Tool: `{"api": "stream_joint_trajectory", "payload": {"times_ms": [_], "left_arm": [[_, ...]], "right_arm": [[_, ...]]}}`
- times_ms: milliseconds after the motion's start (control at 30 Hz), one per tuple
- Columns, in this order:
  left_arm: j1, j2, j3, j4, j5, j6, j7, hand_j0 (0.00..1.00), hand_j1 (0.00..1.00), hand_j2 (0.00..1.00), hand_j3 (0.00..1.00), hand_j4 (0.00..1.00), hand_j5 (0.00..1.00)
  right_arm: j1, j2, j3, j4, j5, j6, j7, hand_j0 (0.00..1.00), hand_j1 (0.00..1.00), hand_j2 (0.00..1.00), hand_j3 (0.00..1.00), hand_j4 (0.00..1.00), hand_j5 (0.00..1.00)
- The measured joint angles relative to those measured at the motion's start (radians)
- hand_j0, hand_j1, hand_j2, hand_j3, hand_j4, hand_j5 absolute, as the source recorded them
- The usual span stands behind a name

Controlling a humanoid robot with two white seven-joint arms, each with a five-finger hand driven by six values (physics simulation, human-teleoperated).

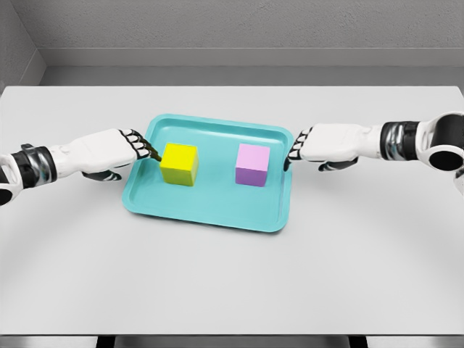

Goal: Push two cubes

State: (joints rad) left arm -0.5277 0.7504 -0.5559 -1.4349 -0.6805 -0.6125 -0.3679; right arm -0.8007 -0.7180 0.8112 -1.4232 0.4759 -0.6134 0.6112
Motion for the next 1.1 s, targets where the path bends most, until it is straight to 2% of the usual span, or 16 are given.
{"api": "stream_joint_trajectory", "payload": {"times_ms": [400, 767, 1100], "left_arm": [[-0.002, -0.024, 0.0, -0.014, 0.0, 0.0, -0.017, 0.86, 0.86, 0.86, 0.86, 0.86, 0.86], [-0.003, -0.026, -0.007, -0.024, -0.003, 0.0, -0.024, 0.81, 0.81, 0.81, 0.81, 0.81, 0.81], [-0.009, -0.023, -0.014, -0.036, -0.001, 0.0, -0.037, 0.81, 0.81, 0.81, 0.81, 0.81, 0.81]], "right_arm": [[-0.011, 0.075, -0.003, 0.092, 0.034, 0.0, 0.0, 0.73, 0.73, 0.73, 0.73, 0.73, 0.73], [-0.017, 0.127, -0.002, 0.116, 0.052, 0.008, 0.0, 0.73, 0.73, 0.73, 0.73, 0.73, 0.73], [-0.026, 0.162, 0.0, 0.153, 0.06, 0.017, -0.003, 0.73, 0.73, 0.73, 0.73, 0.73, 0.73]]}}
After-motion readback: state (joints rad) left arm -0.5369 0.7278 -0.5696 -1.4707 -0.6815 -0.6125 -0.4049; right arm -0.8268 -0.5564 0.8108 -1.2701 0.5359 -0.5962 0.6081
